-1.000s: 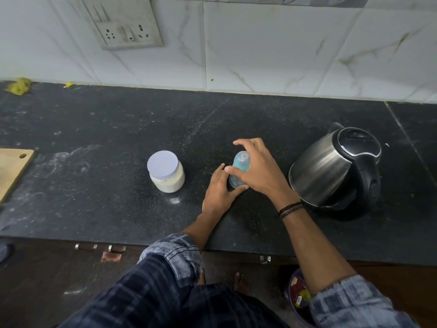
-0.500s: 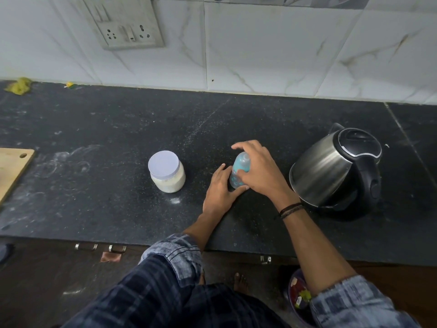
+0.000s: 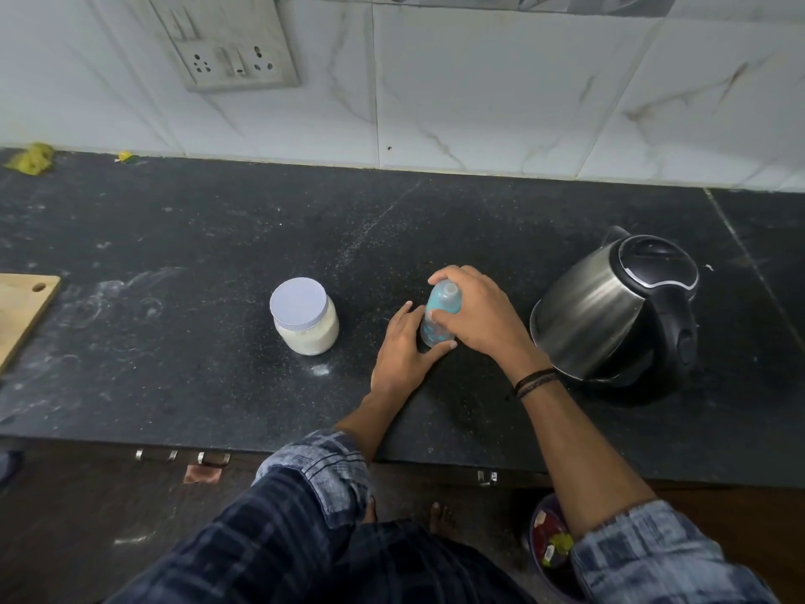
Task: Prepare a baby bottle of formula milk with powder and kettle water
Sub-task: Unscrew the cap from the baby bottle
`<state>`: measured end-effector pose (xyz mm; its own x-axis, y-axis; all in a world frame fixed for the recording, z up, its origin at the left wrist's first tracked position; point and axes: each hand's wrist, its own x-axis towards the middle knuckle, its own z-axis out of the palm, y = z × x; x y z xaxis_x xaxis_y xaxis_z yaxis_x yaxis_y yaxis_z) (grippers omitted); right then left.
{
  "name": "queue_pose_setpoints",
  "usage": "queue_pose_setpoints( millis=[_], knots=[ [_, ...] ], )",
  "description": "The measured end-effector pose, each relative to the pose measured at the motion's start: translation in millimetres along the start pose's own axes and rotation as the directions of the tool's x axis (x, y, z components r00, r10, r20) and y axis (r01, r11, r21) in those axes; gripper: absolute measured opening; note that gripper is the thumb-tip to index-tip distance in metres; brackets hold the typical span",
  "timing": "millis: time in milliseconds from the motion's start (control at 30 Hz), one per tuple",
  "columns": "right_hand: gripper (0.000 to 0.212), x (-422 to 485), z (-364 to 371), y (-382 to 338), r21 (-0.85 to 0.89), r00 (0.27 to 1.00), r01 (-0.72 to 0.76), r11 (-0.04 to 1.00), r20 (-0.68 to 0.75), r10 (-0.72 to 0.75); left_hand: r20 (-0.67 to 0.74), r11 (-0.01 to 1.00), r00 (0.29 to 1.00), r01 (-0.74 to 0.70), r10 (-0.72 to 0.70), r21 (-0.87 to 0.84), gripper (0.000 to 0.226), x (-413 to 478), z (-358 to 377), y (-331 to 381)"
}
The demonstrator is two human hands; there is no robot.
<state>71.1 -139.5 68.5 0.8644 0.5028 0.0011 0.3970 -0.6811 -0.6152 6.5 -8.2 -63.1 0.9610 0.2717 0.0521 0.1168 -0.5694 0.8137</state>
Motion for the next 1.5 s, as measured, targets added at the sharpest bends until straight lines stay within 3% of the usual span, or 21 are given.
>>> queue_pose_setpoints(
  millis=[267, 433, 567, 733, 1300, 1500],
  knots=[
    [0.047, 2.7, -12.0, 4.1, 0.172, 0.999, -0.047, 0.984, 0.012, 0.046, -0.017, 1.000, 1.000, 0.006, -0.006, -0.006, 0.076, 0.1, 1.1, -1.8],
    [0.046, 6.9, -20.9, 16.2, 0.286, 0.977, -0.061, 0.956, -0.179, 0.116, -0.028, 1.000, 0.999, 0.022, -0.021, 0.007, 0.079, 1.1, 2.0, -3.1],
    [0.047, 15.9, -21.7, 40.1, 0.197, 0.946, -0.178, 0.964, -0.234, 0.223, -0.026, 0.999, 0.999, 0.044, -0.044, 0.002, 0.079, 1.2, 2.5, -5.3],
    [0.052, 22.5, -8.3, 66.1, 0.061, 0.956, -0.249, 0.966, -0.145, 0.256, -0.015, 0.998, 0.998, 0.068, -0.068, 0.002, 0.082, 1.6, 3.0, -6.4],
    [0.060, 31.1, 12.4, 82.0, -0.065, 0.965, -0.257, 0.964, 0.044, 0.260, -0.013, 0.995, 0.996, 0.093, -0.093, -0.048, 0.085, -2.6, -1.4, 2.4],
    [0.057, 23.5, -6.9, 70.5, 0.000, 0.983, -0.169, 0.986, -0.075, 0.168, -0.034, 0.992, 0.995, 0.086, -0.089, -0.089, 0.091, -4.7, -4.9, 7.5]
  ],
)
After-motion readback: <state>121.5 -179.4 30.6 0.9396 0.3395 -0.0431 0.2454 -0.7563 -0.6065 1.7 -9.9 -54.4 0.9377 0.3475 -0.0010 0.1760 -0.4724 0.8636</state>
